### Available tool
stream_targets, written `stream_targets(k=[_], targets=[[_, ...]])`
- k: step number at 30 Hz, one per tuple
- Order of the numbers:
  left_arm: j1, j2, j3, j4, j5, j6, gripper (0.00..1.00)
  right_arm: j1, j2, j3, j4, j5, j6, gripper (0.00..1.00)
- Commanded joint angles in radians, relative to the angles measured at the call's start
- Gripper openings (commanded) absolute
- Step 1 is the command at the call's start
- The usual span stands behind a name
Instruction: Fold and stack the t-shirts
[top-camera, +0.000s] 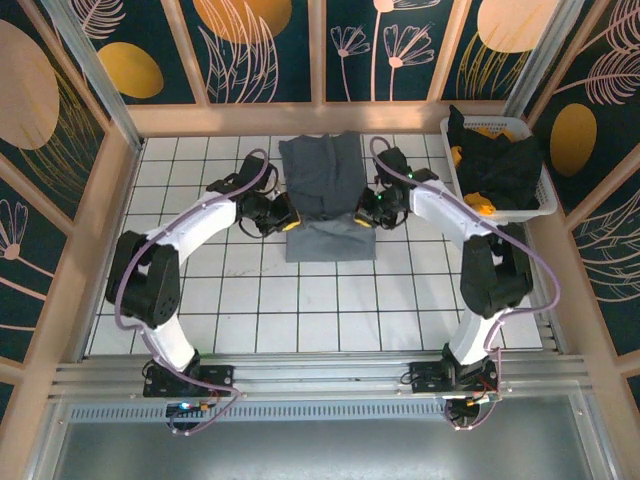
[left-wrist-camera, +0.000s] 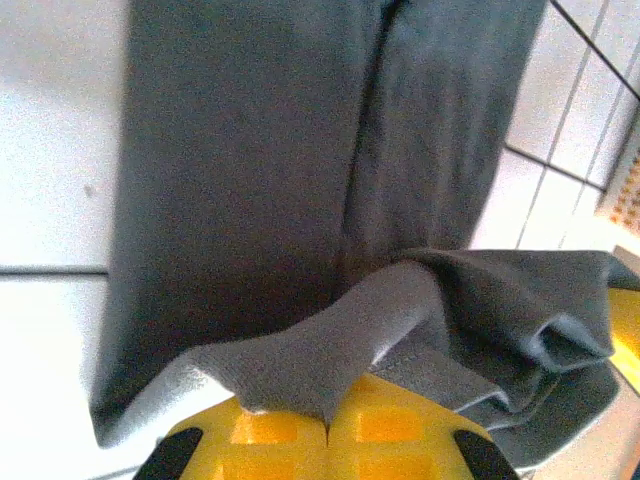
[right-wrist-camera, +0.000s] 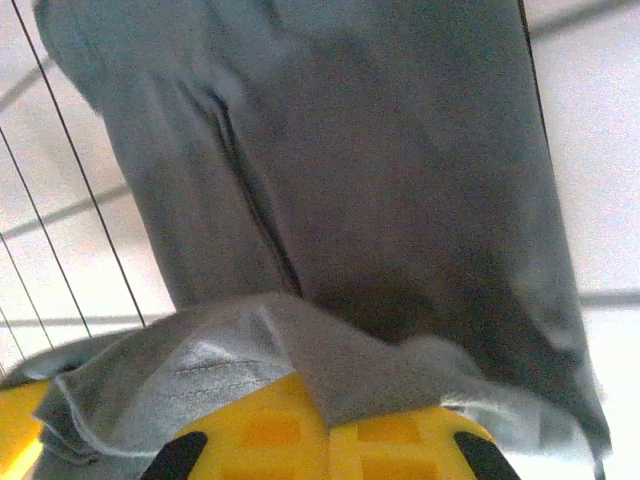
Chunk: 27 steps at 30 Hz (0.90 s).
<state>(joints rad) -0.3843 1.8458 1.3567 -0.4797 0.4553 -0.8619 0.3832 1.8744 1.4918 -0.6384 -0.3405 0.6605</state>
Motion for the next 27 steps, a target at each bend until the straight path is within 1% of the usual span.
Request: stream_targets(k=[1, 8, 12, 16, 17, 18, 19, 20, 22, 23, 24, 27], targets=[[0.035, 0.078, 0.095, 0.027, -0.01, 0.043, 0.0, -0.029, 0.099, 0.117, 0.031, -0.015, -0.012, 0.0], [0.082, 0.255, 0.275, 0.04, 0.021, 0.065, 0.0, -0.07, 0.312, 0.355, -0.014, -0.052, -0.017, 0.0], [0.087, 0.338, 0.351, 0.042, 0.034, 0.067, 0.0, -0.082, 0.38, 0.422, -0.031, -0.05, -0.003, 0.0], [0.088, 0.388, 0.388, 0.074, 0.043, 0.048, 0.01, -0.09, 0.416, 0.451, -0.035, -0.045, 0.017, 0.0], [0.089, 0.398, 0.397, 0.078, 0.042, 0.047, 0.04, -0.092, 0.424, 0.457, -0.032, -0.048, 0.018, 0.0], [0.091, 0.413, 0.413, 0.074, 0.038, 0.049, 0.12, -0.094, 0.433, 0.466, -0.032, -0.051, 0.019, 0.0], [0.093, 0.421, 0.425, 0.067, 0.025, 0.052, 0.24, -0.096, 0.442, 0.476, -0.036, -0.051, 0.019, 0.0], [0.094, 0.421, 0.427, 0.073, 0.017, 0.054, 0.34, -0.1, 0.449, 0.482, -0.041, -0.049, 0.017, 0.08], [0.096, 0.399, 0.427, 0.089, -0.014, 0.059, 0.53, -0.11, 0.443, 0.482, -0.046, -0.035, 0.02, 0.26], [0.096, 0.381, 0.424, 0.095, -0.031, 0.062, 0.6, -0.114, 0.432, 0.475, -0.043, -0.026, 0.022, 0.32], [0.097, 0.356, 0.415, 0.104, -0.051, 0.063, 0.66, -0.116, 0.414, 0.46, -0.033, -0.015, 0.023, 0.38], [0.098, 0.272, 0.365, 0.11, -0.098, 0.064, 0.68, -0.125, 0.327, 0.387, 0.011, 0.034, 0.027, 0.46]])
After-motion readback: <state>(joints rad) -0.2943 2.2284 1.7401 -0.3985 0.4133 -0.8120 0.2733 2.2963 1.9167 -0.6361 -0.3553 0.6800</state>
